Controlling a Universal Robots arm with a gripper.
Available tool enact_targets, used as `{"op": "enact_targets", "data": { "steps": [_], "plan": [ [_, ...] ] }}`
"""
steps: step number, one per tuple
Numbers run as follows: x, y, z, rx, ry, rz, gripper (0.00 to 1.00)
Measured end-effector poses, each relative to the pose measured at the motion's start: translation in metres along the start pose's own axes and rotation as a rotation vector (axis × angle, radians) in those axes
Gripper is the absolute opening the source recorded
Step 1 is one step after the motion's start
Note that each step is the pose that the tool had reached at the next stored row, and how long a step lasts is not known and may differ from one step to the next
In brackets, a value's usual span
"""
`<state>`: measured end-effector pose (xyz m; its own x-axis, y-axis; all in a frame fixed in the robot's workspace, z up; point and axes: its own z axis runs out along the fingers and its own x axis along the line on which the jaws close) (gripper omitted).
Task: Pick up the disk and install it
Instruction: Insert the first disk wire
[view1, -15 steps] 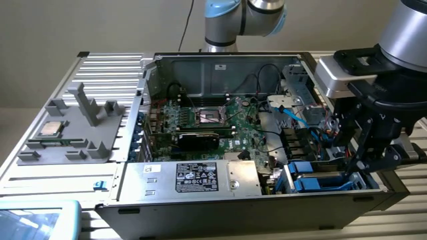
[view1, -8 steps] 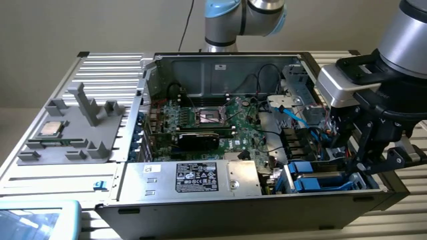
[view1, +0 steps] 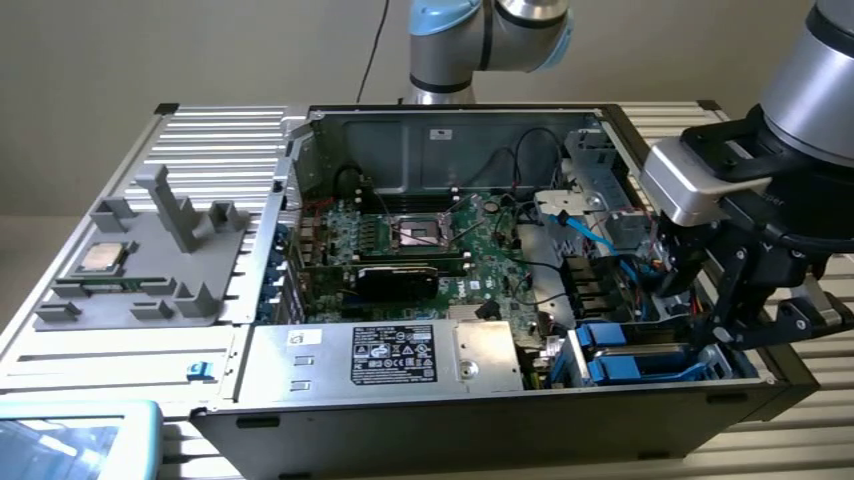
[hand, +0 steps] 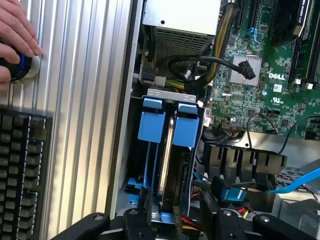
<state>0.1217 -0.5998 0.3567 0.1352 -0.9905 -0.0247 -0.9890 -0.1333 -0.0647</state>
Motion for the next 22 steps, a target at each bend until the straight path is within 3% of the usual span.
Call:
{"op": "enact_targets", "data": {
  "steps": [3,7,11,22],
  "plan": [
    [0.0001,-0.0001,0.0021,-0.0088,-0.0054,-0.025,0.51],
    [0.0003,-0.0007,0.0058,-0.0186,-0.0094,-0.052,0.51],
    [0.0008,-0.0043,0.0077,-0.0321,-0.0129,-0.062,0.51],
    [0.0015,-0.0041,0.01,-0.0331,-0.0133,-0.067,0.51]
  ]
}}
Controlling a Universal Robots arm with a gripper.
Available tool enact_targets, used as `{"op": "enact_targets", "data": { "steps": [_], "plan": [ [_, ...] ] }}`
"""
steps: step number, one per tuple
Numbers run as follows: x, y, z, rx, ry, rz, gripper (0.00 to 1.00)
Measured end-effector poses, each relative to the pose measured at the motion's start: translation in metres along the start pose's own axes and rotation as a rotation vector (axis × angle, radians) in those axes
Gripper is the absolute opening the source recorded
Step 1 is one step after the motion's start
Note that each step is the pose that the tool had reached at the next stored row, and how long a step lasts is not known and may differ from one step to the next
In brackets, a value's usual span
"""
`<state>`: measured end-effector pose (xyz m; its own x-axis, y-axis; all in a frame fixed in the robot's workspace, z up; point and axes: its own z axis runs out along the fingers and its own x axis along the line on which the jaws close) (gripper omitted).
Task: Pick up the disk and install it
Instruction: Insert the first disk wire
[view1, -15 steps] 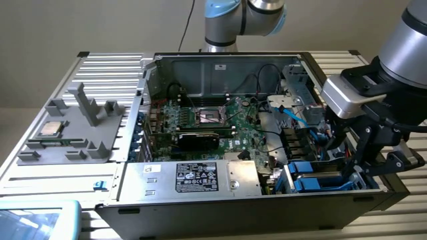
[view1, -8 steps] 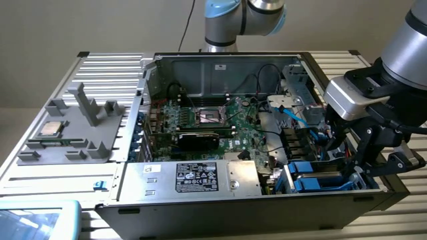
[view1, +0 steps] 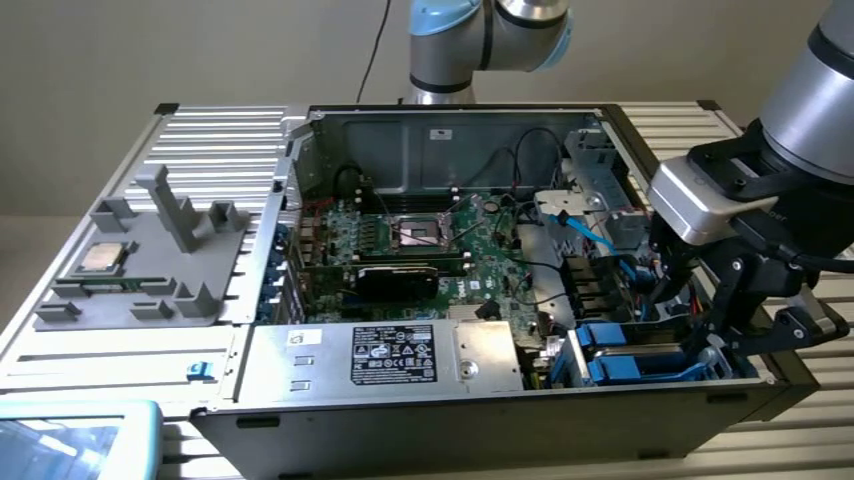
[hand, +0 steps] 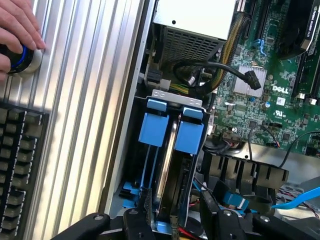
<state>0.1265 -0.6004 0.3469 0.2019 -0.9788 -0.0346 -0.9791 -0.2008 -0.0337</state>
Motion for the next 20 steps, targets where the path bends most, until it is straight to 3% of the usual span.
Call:
{"op": "enact_targets", "data": {
  "steps": [2,6,10,13,17,19,20],
  "plan": [
    [0.0001,0.0,0.0001,0.0001,-0.0017,-0.007,0.51],
    [0.0015,-0.0002,0.0011,0.0022,-0.0125,-0.011,0.51],
    [0.0029,-0.0036,0.0023,0.0038,-0.0283,-0.011,0.51],
    [0.0031,-0.0034,0.004,0.0047,-0.0365,-0.01,0.51],
    [0.0033,-0.0035,0.0064,0.0044,-0.0414,-0.01,0.51],
    [0.0035,-0.0037,0.0072,0.0032,-0.0435,-0.01,0.42],
    [0.0036,-0.0038,0.0074,0.0016,-0.0442,-0.01,0.42]
  ]
}}
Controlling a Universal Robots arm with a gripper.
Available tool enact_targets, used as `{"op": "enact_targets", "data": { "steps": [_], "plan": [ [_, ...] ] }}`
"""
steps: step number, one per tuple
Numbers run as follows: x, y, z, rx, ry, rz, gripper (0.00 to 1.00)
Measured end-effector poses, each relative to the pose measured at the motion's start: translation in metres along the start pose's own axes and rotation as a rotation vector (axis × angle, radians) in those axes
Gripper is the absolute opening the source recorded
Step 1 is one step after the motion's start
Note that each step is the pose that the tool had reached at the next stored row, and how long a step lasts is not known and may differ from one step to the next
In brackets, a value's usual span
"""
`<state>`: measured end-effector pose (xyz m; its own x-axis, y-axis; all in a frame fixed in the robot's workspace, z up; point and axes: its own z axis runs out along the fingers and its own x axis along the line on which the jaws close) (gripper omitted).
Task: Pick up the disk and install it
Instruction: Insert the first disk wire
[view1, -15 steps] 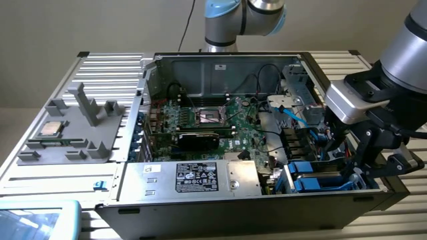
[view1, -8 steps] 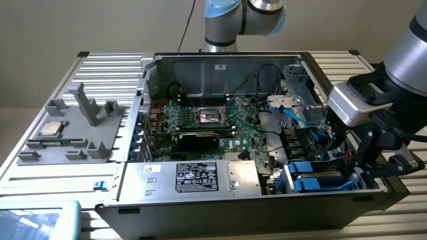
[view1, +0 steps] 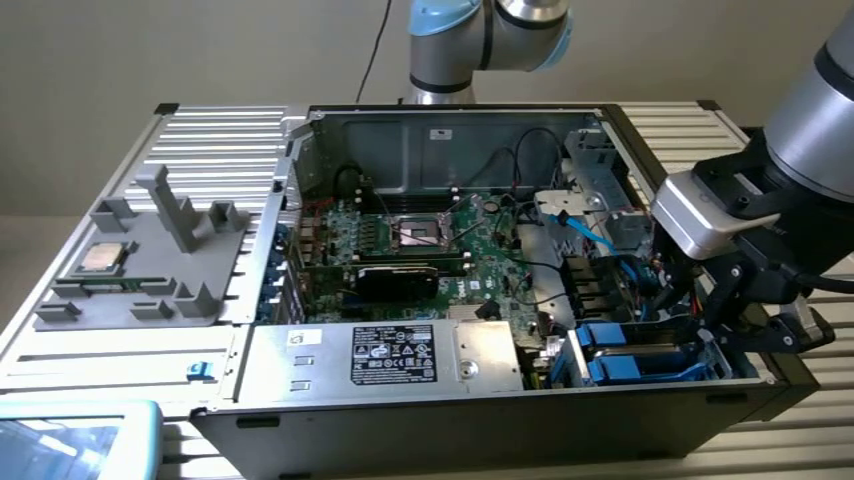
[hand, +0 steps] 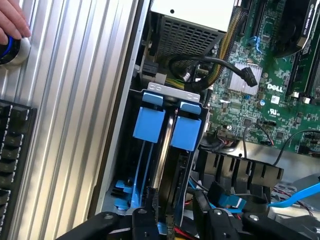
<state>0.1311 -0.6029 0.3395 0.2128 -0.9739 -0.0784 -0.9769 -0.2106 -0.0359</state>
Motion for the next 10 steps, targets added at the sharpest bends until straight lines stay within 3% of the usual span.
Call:
{"op": "enact_targets", "data": {
  "steps": [1,2,10],
  "plan": [
    [0.0003,-0.0002,0.0002,-0.0022,-0.0009,0.0,0.42],
    [0.0007,-0.0003,0.0005,-0.0042,-0.002,0.0,0.35],
    [0.0038,-0.0053,0.0013,-0.0186,-0.0099,0.002,0.35]
  ]
}}
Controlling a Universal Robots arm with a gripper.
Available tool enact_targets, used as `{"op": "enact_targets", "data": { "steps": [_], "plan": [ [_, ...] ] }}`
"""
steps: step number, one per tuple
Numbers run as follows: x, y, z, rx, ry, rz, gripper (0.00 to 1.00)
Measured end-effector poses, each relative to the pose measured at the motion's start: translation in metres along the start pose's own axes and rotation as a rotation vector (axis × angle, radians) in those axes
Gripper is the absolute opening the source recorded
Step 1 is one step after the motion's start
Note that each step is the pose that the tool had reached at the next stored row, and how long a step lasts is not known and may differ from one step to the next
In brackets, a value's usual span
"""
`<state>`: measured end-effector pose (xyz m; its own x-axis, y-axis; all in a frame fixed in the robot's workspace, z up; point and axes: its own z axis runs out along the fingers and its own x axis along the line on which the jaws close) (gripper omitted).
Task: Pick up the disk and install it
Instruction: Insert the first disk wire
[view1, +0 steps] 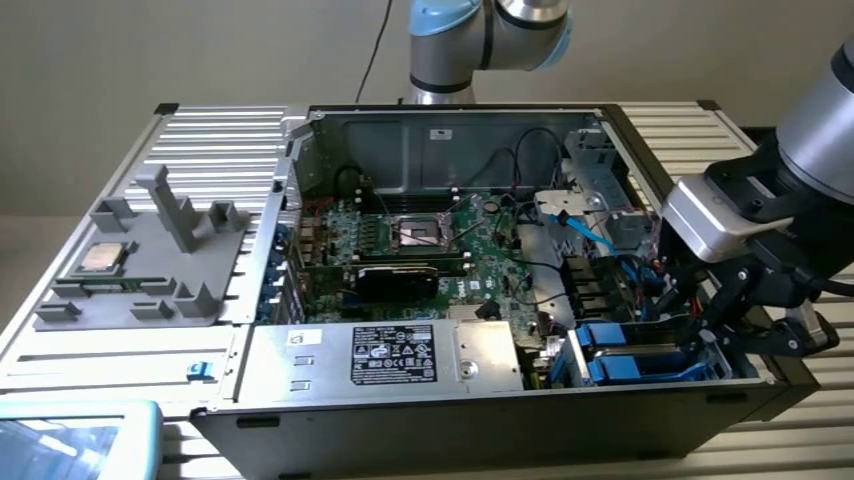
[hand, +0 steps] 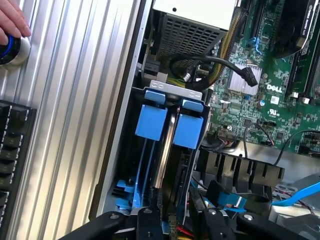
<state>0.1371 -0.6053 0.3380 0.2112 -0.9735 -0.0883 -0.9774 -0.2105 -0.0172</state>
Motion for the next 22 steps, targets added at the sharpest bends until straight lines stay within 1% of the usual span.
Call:
{"op": "enact_targets", "data": {
  "steps": [3,4,5,6,7,8,9,12,14,17,19,20,22],
  "plan": [
    [0.0,-0.0006,0.0007,-0.0101,-0.0036,0.001,0.35],
    [0.001,-0.0007,0.0009,-0.0129,-0.0045,0.001,0.33],
    [0.001,-0.0008,0.0011,-0.0156,-0.0055,0.001,0.26],
    [0.001,-0.001,0.0013,-0.0185,-0.0064,0.002,0.26],
    [0.001,-0.001,0.0013,-0.0208,-0.0072,0.002,0.2],
    [0.001,-0.001,0.0013,-0.0227,-0.0078,0.002,0.16],
    [0.001,-0.0012,0.0014,-0.0248,-0.0084,0.002,0.16],
    [0.001,-0.0013,0.0013,-0.0277,-0.0092,0.002,0.16],
    [0.001,-0.0014,0.0002,-0.028,-0.009,0.001,0.16],
    [0.0,-0.0015,-0.0046,-0.0281,-0.0092,0.001,0.16],
    [-0.001,-0.0017,-0.0089,-0.0284,-0.0074,0.001,0.16],
    [-0.002,-0.0019,-0.0105,-0.029,-0.0049,0.001,0.16],
    [-0.005,-0.0023,-0.0123,-0.0311,0.0051,0.001,0.16]
  ]
}}
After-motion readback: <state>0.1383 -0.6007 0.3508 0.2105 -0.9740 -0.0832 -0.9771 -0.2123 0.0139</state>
